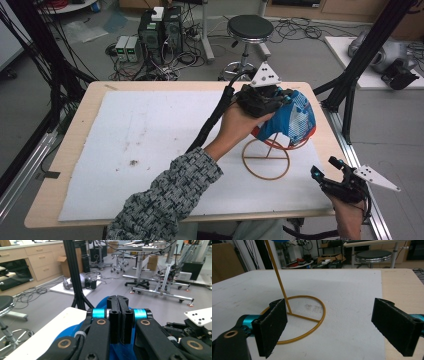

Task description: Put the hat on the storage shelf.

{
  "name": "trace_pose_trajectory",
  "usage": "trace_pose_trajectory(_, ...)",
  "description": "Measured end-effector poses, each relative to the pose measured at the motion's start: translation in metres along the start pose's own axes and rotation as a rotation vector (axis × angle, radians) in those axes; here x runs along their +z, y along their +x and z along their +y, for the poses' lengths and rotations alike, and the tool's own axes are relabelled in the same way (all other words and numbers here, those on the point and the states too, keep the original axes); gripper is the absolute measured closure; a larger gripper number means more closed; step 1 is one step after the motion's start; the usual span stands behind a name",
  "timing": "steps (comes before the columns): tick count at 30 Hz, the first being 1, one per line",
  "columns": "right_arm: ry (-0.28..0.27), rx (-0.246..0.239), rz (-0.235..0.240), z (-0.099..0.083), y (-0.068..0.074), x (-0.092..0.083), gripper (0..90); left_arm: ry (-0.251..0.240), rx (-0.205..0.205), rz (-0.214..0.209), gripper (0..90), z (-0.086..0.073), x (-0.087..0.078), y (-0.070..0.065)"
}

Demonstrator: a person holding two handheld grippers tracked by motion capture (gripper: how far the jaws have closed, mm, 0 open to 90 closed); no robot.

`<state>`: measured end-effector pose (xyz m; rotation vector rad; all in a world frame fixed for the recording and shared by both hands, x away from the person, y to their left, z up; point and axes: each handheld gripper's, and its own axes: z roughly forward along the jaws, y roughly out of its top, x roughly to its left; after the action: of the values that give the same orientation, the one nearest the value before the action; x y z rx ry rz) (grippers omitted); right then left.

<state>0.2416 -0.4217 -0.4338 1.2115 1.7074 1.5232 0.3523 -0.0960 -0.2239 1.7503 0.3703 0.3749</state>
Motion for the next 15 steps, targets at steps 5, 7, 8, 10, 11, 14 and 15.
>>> trace_pose_trajectory(5, 0.003, -0.01, -0.001, 0.0001, -0.0005, 0.0, 12.3, -0.008, -0.008, -0.005, 88.0, -0.0022, 0.0003, -0.0041)
trace_pose_trajectory(7, 0.004, -0.011, 0.0, -0.0001, -0.0006, 0.0002, 12.3, -0.009, -0.006, -0.006, 88.1, -0.0015, 0.0002, -0.0046)
trace_pose_trajectory(8, 0.003, -0.01, 0.0, -0.0001, -0.0005, 0.0004, 12.4, -0.013, -0.016, -0.012, 88.0, -0.0016, 0.0005, -0.005)
trace_pose_trajectory(10, 0.005, -0.01, 0.001, 0.0, -0.0003, 0.0003, 12.4, -0.012, -0.016, -0.014, 88.0, -0.0013, 0.0007, -0.0058)
trace_pose_trajectory(11, 0.005, -0.01, 0.001, 0.0, -0.0004, 0.0003, 12.3, -0.018, -0.019, -0.015, 88.1, -0.0007, 0.0004, -0.006)
trace_pose_trajectory(14, 0.005, -0.003, 0.003, -0.0003, -0.0003, 0.0007, 12.4, -0.042, -0.049, -0.025, 88.1, 0.0014, 0.0005, -0.0065)
trace_pose_trajectory(15, 0.003, -0.007, 0.004, -0.0003, -0.0005, 0.0008, 12.3, -0.046, -0.053, -0.03, 88.0, 0.0025, 0.0008, -0.0074)
